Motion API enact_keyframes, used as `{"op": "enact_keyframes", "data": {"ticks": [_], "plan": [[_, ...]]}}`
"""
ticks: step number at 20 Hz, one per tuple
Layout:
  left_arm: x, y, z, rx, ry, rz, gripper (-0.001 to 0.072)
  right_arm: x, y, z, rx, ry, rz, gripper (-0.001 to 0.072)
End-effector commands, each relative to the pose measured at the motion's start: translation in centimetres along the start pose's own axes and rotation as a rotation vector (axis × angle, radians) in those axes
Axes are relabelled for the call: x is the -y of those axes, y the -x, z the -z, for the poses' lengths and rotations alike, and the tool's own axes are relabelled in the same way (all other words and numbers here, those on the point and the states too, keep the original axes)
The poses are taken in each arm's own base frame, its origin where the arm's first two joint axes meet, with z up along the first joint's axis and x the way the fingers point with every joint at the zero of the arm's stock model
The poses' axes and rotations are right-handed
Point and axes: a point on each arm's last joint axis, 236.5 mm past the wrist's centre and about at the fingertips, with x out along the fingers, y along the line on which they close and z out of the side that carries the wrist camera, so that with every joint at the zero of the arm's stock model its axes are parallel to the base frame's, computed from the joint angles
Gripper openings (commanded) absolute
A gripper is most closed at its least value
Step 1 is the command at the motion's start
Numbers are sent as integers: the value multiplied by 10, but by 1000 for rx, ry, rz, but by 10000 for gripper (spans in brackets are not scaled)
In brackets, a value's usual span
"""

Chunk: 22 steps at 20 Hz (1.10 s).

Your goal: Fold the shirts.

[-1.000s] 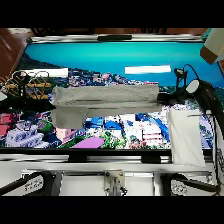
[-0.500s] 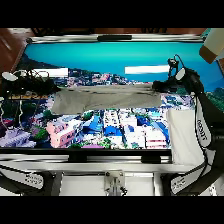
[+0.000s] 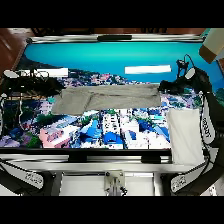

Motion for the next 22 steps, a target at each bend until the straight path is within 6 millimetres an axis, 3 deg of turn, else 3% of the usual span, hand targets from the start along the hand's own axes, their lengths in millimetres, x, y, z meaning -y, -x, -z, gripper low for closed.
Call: {"op": "enact_keyframes", "data": {"ticks": [1,4,10,13,15,16,19,20,21,22], "plan": [[17,10,1,-11,-45,17,712,-13,-18,11,-57,-134,-168,650],[24,15,-1,0,-64,17,711,-36,-32,14,-70,-135,-257,650],[31,12,1,-7,-78,21,710,-38,-41,25,-119,-186,-251,634],[37,8,3,-17,-89,26,710,-43,-44,39,-180,-193,-264,331],[45,3,6,-28,-97,34,705,-52,-41,41,-189,-180,-277,77],[53,-1,7,-31,-93,51,664,-60,-33,38,-179,-154,-300,75],[98,-17,14,-49,-100,156,175,-79,20,26,-123,-63,-325,74],[114,-26,21,-67,-120,175,81,-88,46,21,-90,-37,-334,74],[127,-37,27,-82,-147,180,33,-98,70,19,-65,-8,-342,74],[143,-51,35,-94,-174,186,34,-110,97,19,-40,23,-347,74]]}}
